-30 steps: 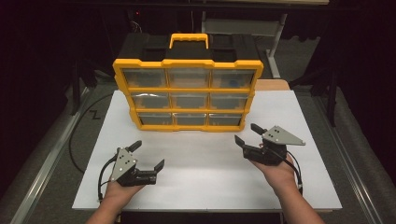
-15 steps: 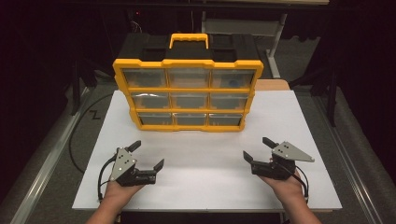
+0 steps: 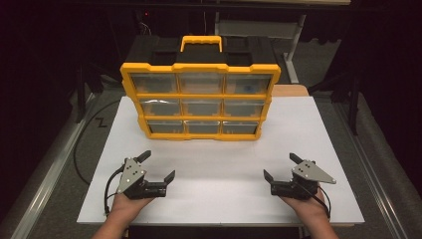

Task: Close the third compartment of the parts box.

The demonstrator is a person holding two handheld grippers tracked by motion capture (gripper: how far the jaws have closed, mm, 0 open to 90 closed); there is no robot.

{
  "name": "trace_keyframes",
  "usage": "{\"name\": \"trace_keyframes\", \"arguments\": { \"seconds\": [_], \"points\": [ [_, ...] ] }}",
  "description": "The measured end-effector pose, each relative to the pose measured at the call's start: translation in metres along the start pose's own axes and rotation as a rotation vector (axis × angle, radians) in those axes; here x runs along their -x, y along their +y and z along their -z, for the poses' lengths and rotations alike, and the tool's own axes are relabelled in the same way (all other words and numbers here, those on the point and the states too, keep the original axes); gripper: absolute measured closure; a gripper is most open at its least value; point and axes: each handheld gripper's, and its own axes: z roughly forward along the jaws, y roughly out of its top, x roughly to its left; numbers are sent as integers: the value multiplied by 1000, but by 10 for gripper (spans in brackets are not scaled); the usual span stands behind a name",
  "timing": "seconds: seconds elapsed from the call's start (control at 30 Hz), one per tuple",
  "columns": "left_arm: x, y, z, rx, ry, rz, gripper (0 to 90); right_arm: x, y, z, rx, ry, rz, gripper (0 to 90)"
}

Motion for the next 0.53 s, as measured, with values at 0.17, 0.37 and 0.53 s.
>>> {"name": "trace_keyframes", "arguments": {
  "seconds": [0.17,0.37,0.53],
  "points": [
    [0,0,-1,-3,-9,-4,3,0,-2,-2,-14,-9,-7,10],
    [1,0,-1,-3,-9,-6,3,0,-2,-2,-13,-11,-10,10],
    [0,0,-2,-5,-6,-1,3,1,-2,-2,-10,-12,-15,10]
  ]
}}
